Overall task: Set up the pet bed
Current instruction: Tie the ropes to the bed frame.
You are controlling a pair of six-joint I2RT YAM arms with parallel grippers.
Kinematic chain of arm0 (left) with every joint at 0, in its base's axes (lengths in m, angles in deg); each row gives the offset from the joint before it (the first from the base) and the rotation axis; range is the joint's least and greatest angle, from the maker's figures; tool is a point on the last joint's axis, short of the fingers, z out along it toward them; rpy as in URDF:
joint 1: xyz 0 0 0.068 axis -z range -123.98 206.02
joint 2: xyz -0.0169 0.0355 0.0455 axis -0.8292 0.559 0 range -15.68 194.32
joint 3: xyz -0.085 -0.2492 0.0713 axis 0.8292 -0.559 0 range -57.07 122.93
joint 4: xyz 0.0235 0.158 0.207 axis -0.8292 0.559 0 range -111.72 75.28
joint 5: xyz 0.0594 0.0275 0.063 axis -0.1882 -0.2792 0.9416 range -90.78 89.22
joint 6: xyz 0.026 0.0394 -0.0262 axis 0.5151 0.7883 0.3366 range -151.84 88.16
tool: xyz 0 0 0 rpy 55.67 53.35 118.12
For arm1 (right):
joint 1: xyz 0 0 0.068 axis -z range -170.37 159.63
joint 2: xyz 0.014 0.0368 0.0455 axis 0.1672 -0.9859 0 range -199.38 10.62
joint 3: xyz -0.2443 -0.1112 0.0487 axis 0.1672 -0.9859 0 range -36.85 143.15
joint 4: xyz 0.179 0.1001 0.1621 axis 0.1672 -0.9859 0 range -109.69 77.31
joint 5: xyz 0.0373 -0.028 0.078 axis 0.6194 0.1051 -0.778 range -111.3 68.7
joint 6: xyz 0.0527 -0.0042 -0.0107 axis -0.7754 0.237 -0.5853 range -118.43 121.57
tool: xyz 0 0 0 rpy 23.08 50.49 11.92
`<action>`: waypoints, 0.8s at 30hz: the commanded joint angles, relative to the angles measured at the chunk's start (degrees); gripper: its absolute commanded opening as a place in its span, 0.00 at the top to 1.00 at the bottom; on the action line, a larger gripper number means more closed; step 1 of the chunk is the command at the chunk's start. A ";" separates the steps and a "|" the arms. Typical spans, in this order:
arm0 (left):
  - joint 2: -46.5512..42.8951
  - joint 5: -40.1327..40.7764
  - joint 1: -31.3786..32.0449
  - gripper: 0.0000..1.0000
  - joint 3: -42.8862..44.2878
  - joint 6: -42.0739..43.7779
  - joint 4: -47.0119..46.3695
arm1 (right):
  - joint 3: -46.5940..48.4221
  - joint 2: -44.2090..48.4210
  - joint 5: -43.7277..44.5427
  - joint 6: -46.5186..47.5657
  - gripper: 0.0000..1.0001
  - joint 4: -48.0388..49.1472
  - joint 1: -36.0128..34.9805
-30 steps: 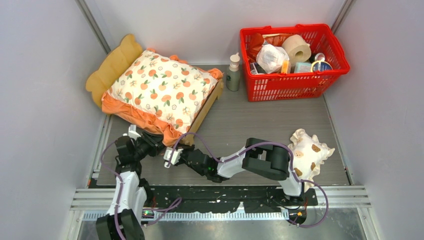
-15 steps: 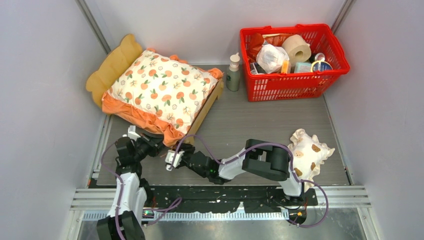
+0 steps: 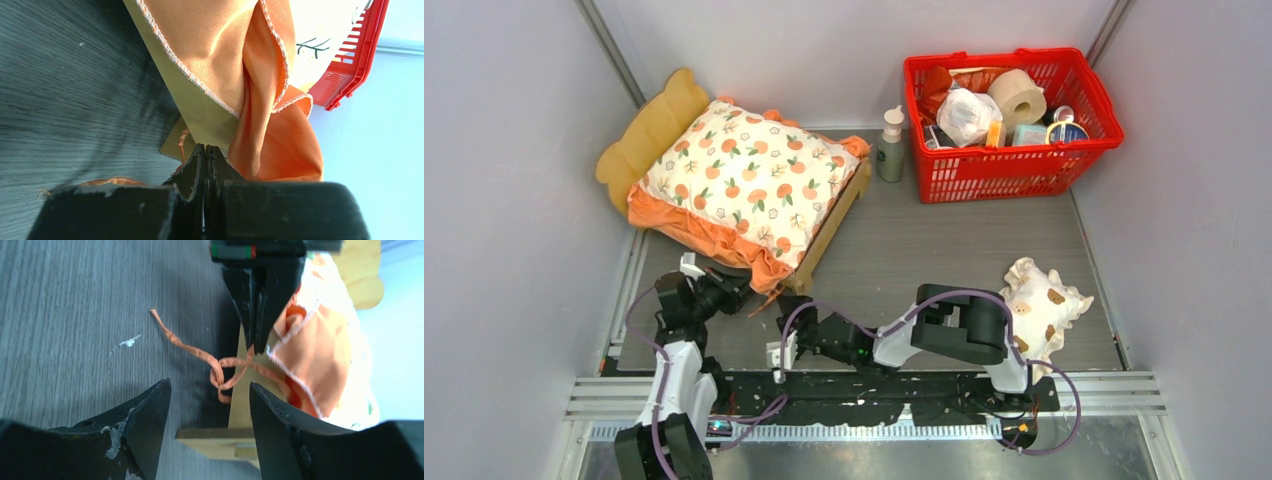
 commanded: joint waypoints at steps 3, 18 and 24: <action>-0.85 -0.09 -0.34 1.00 2.40 1.03 -0.24 | 6.77 -6.06 -1.83 16.24 0.37 0.46 -1.40; 0.09 -0.47 -0.34 1.00 1.99 0.83 0.36 | 19.84 -17.57 0.13 25.64 0.41 -9.68 -0.10; 0.52 3.08 -0.33 1.00 4.62 1.52 1.88 | 18.62 -16.48 2.31 23.92 0.91 -8.73 0.49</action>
